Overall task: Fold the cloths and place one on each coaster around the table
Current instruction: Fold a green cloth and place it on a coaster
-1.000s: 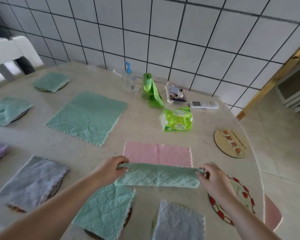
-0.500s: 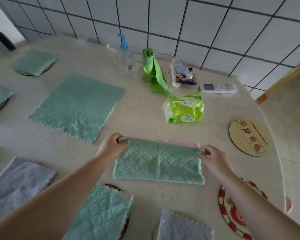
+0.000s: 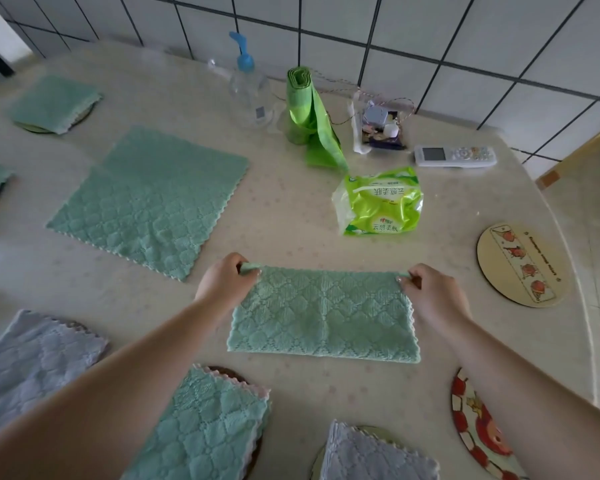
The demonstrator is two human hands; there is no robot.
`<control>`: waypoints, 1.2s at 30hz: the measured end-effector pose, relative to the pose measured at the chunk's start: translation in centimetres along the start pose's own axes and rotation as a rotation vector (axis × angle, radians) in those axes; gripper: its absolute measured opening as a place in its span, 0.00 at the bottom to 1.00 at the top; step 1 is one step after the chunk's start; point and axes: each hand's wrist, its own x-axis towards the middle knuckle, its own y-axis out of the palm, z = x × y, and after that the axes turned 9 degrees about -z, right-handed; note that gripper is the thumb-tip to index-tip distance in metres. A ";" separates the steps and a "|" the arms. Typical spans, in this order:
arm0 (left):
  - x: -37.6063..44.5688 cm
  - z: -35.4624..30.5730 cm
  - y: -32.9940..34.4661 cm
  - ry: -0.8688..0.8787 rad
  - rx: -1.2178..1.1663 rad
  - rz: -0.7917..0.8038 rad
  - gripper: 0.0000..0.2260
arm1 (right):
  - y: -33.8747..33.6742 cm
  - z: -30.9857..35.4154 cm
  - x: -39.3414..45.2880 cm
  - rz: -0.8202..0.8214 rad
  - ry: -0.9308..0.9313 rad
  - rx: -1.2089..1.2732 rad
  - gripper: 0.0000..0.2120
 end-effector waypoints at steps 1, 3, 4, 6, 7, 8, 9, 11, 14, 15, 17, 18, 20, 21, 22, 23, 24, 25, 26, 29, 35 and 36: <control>-0.2 -0.1 0.0 0.002 0.013 -0.027 0.11 | 0.0 0.2 -0.1 -0.020 -0.005 0.003 0.10; -0.7 0.0 0.2 0.094 0.092 -0.168 0.15 | 0.0 0.7 -0.5 -0.106 -0.044 0.028 0.12; -1.2 0.1 0.4 0.190 0.135 -0.238 0.16 | -0.1 1.2 -0.9 -0.150 -0.083 0.038 0.13; -2.6 -0.5 1.2 0.399 0.174 -0.247 0.17 | 0.3 2.6 -1.9 -0.170 -0.223 0.042 0.14; -3.4 -1.0 1.9 0.480 0.190 -0.177 0.19 | 0.8 3.5 -2.6 -0.147 -0.313 0.019 0.16; -4.2 -1.4 2.8 0.545 0.216 -0.097 0.20 | 1.5 4.2 -3.3 -0.111 -0.400 -0.017 0.18; -4.9 -1.7 3.9 0.598 0.257 -0.027 0.22 | 2.4 4.9 -4.0 -0.071 -0.477 -0.050 0.21; -5.8 -1.9 5.9 0.670 0.343 0.043 0.24 | 4.5 5.6 -5.4 0.034 -0.553 -0.114 0.24; -5.6 -0.9 6.8 0.704 0.408 0.014 0.28 | 6.5 4.6 -6.9 0.054 -0.559 -0.239 0.25; -5.3 -0.3 6.6 0.714 0.435 0.000 0.29 | 6.7 4.0 -7.1 0.053 -0.546 -0.274 0.27; -4.7 1.0 6.1 0.711 0.491 -0.022 0.32 | 6.5 2.5 -7.0 0.038 -0.533 -0.326 0.30; -4.4 1.6 5.6 0.698 0.517 -0.026 0.32 | 6.3 1.7 -6.9 0.029 -0.522 -0.341 0.31; -3.9 2.6 4.8 0.650 0.555 -0.029 0.33 | 5.5 0.3 -6.7 0.030 -0.483 -0.364 0.33; -3.7 3.1 4.4 0.621 0.560 -0.033 0.33 | 5.2 -0.5 -6.6 0.034 -0.467 -0.379 0.33; -3.6 3.4 4.0 0.594 0.562 -0.031 0.34 | 4.8 -1.2 -6.6 0.040 -0.455 -0.388 0.33; -3.4 3.7 3.7 0.571 0.562 -0.024 0.35 | 4.5 -1.7 -6.5 0.042 -0.448 -0.391 0.33; -3.3 3.9 3.4 0.555 0.557 -0.020 0.35 | 4.2 -2.0 -6.4 0.042 -0.447 -0.383 0.33; -3.4 3.8 3.2 0.554 0.545 -0.025 0.35 | 3.9 -1.9 -6.2 0.037 -0.451 -0.369 0.33; -3.7 3.5 3.0 0.578 0.516 -0.041 0.33 | 3.6 -1.5 -6.0 0.024 -0.461 -0.341 0.33; -5.8 1.6 3.2 0.802 0.344 -0.071 0.16 | 3.3 1.1 -5.0 -0.035 -0.504 -0.179 0.24; -9.3 -0.4 5.6 0.998 0.236 0.076 0.03 | 3.9 7.5 -2.8 0.049 -0.538 -0.026 0.11; -9.4 -0.5 5.7 0.971 0.230 0.079 0.03 | 4.1 8.0 -2.5 0.083 -0.535 -0.054 0.11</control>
